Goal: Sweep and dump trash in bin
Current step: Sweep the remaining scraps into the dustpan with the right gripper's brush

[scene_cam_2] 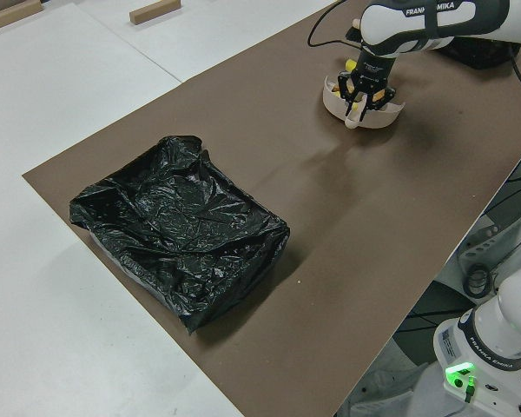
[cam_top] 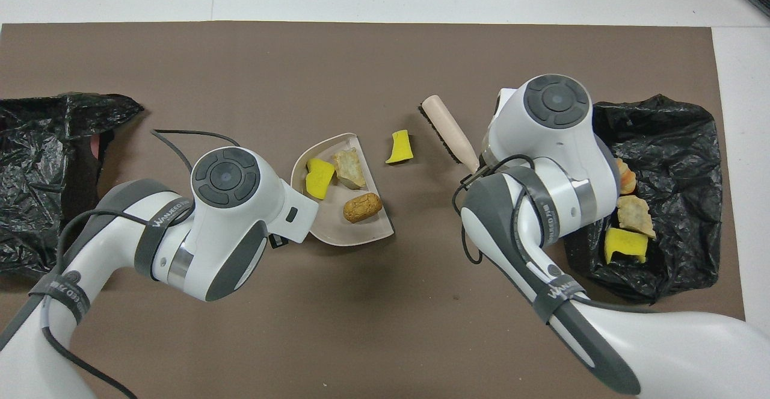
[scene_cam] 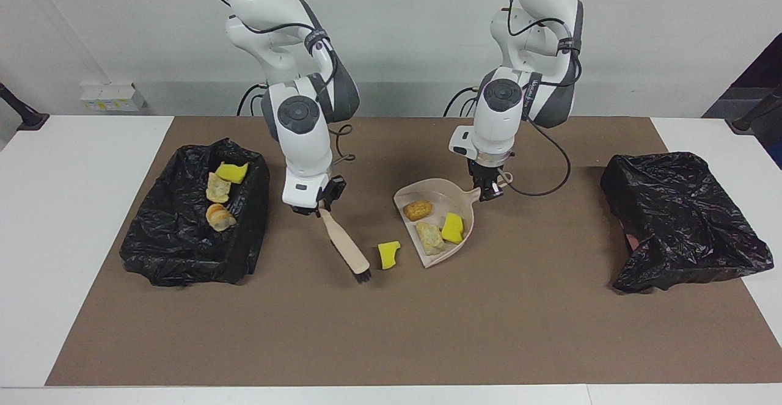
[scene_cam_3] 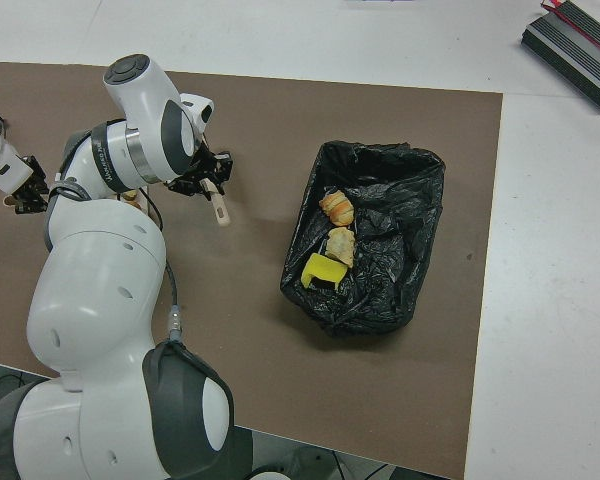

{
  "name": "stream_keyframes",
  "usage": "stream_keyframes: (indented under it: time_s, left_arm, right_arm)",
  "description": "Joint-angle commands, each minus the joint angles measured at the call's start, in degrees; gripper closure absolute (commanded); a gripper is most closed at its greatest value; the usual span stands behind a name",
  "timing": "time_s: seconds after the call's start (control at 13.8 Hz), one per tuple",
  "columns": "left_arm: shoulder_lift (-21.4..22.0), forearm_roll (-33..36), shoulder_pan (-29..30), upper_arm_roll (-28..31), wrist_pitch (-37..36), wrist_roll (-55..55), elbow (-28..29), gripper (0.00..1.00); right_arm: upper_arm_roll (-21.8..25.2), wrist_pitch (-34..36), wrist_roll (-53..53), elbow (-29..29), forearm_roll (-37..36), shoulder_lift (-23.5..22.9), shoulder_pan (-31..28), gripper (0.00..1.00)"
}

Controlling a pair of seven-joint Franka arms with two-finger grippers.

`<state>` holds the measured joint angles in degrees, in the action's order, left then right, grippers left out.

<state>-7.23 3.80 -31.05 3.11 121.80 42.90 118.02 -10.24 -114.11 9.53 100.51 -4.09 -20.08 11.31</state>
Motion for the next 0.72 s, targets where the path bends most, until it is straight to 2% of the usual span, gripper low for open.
stream_keyframes:
  time_s: [0.0, 0.14, 0.36, 0.65]
  left_arm:
    - [1.9, 0.4, -0.6, 0.0, -0.8, -1.5, 1.4, 1.00]
    - [1.3, 0.4, -0.9, -0.2, 1.0, -1.6, 1.7, 1.00]
    - [1.1, 0.4, -1.6, -0.4, 4.8, -1.5, 3.3, 1.00]
    - [1.9, 0.4, -2.2, -0.6, 9.8, -0.7, 6.1, 1.00]
  right_arm:
    - [-0.7, 2.4, -5.8, -1.0, 2.7, -2.0, 3.7, 1.00]
    - [-0.8, 1.2, -7.0, 2.7, 6.0, -0.1, 4.9, 1.00]
    - [-2.2, 1.0, -13.1, 3.3, 15.8, 1.0, 7.1, 1.00]
    - [-2.1, 3.2, -17.6, 3.2, 16.4, 5.5, 6.9, 1.00]
